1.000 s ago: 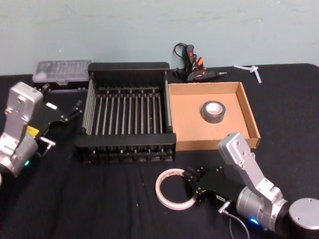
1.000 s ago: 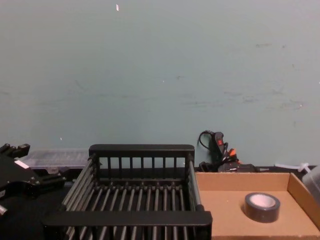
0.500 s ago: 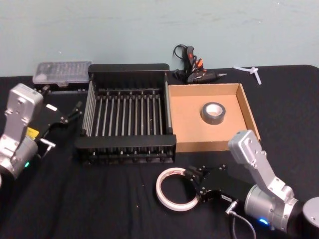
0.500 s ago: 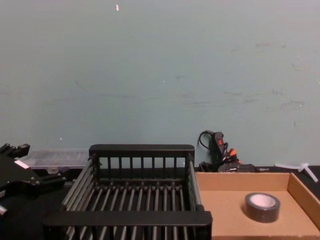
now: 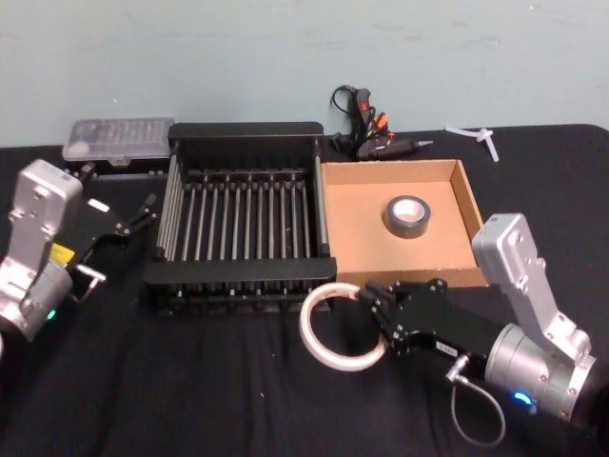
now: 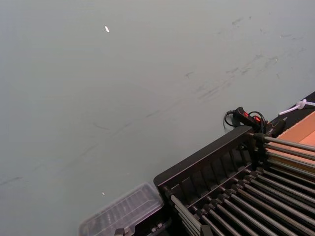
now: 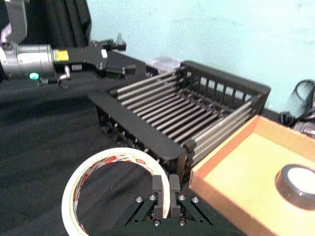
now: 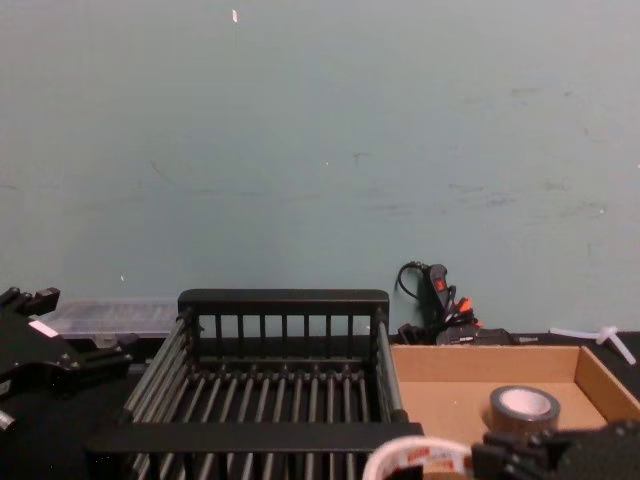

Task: Pick up the white tape and place it into the black box , Pick up the silver tape and place it into the brown box.

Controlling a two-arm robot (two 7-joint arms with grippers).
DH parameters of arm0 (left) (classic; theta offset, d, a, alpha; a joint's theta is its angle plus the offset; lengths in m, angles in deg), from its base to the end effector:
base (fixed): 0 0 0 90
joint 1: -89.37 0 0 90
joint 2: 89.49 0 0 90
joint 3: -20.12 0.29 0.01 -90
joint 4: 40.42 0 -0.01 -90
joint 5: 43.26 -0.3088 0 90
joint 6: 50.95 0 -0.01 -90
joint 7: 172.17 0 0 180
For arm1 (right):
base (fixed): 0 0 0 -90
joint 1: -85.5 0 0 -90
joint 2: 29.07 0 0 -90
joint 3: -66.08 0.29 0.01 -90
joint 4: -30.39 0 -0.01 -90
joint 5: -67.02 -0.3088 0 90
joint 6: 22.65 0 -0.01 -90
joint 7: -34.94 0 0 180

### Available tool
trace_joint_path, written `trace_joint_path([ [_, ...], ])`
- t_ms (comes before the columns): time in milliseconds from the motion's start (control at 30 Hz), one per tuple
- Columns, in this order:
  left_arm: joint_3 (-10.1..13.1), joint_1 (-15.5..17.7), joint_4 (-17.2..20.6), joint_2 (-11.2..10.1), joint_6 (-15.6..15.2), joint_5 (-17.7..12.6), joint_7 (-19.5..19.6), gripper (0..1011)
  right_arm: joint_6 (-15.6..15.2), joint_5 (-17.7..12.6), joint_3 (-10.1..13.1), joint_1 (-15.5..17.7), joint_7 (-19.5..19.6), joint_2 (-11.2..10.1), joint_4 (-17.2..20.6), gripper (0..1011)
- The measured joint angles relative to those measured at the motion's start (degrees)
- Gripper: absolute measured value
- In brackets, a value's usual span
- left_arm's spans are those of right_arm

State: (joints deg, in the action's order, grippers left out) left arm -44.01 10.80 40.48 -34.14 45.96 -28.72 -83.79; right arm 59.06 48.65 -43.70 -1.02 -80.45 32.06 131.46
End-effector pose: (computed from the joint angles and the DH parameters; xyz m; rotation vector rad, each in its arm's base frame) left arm 0.3581 0.0827 -0.3023 0.3046 -0.2852 1.2478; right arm 0.2891 -0.0192 -0.2815 -0.2306 0.0527 -0.7364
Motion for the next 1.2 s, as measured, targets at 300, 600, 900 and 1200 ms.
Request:
trace_joint_path([
  [300, 0.00, 0.00, 0.00, 0.00, 0.00, 0.00, 0.00, 1001, 0.05, -1.42, -0.02, -2.10, 1.00, 0.16, 0.90, 88],
  [600, 0.00, 0.00, 0.00, 0.00, 0.00, 0.00, 0.00, 1001, -0.64, -1.89, -0.97, -6.10, 2.20, 1.60, -0.31, 88],
  [900, 0.00, 0.00, 0.00, 0.00, 0.00, 0.00, 0.00, 1001, -2.17, -0.22, -3.19, -11.95, 4.49, 5.17, -5.36, 88],
  [1200, 0.00, 0.00, 0.00, 0.00, 0.00, 0.00, 0.00, 1001, -2.53, 2.86, -4.67, -18.12, 7.15, 10.50, -12.55, 88],
])
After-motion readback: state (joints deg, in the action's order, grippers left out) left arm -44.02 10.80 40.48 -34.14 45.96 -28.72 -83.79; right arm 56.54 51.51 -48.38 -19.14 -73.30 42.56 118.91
